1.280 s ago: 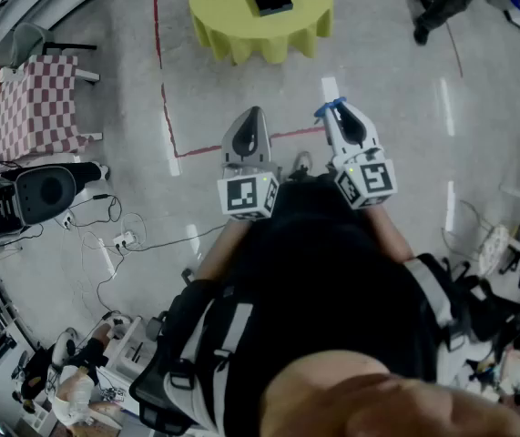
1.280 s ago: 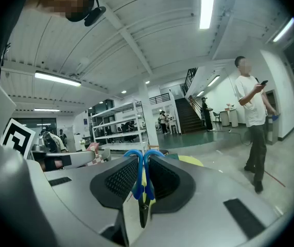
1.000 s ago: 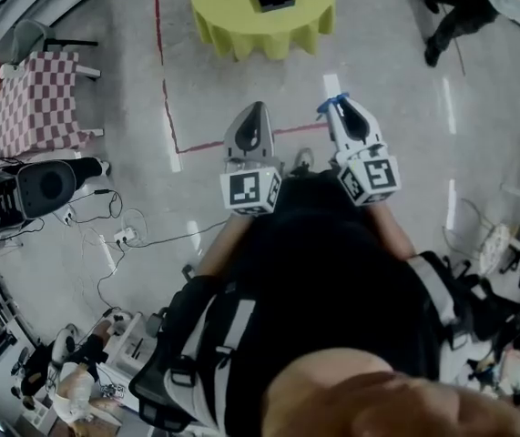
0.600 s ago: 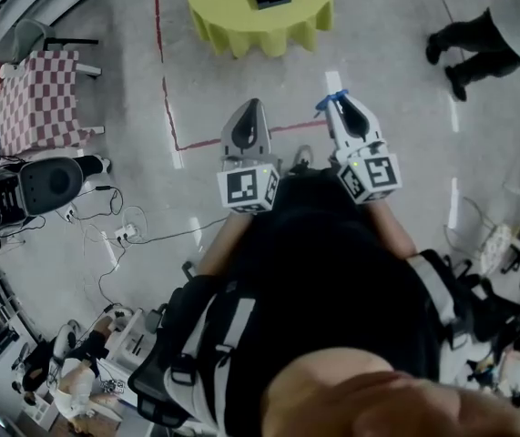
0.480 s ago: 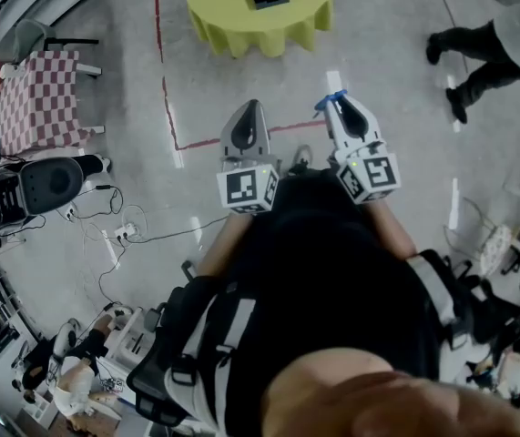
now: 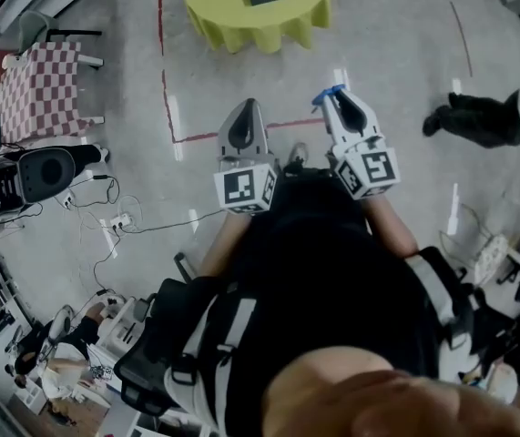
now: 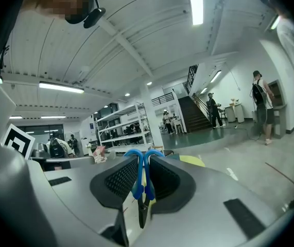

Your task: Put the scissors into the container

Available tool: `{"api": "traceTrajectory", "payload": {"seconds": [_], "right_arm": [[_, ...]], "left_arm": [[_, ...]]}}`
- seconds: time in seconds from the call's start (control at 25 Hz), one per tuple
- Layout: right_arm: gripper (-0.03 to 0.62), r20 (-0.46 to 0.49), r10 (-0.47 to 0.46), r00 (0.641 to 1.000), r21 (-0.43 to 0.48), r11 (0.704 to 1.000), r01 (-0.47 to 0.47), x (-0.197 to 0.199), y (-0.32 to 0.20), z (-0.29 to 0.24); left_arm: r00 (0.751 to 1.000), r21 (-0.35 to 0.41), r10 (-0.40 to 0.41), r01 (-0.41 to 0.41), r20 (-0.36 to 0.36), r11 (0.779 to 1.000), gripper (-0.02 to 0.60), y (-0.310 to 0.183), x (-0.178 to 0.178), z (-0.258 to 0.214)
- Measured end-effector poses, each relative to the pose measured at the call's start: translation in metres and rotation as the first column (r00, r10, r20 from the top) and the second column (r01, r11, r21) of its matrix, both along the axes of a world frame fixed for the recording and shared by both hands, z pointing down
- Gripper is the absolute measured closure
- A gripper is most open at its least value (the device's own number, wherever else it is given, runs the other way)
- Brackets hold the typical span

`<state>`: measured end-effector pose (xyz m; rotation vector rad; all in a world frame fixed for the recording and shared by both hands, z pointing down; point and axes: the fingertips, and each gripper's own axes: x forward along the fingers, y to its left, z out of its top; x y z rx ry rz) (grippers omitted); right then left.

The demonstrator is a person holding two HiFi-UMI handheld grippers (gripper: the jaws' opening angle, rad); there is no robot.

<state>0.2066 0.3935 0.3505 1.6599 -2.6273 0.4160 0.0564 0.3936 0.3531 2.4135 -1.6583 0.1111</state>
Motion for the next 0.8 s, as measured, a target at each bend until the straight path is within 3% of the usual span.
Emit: {"api": "traceTrajectory", "payload": {"seconds": [0.44, 0.8], "right_arm": [[0.525, 0.004, -0.013, 1.000, -0.012, 1.000, 0.013, -0.001, -0.033, 0.011], [0.525, -0.001, -0.015, 1.000, -0.035, 0.999, 0.015, -0.002, -0.098, 0.019]], "left_arm": [[1.000, -0.028, -0.011, 0.011, 0.029, 1.000, 0.584, -0.029, 0.001, 0.020], [1.000, -0.023, -0.013, 0.013, 0.014, 1.000, 0.584, -0.099, 0.005, 0.019]]}}
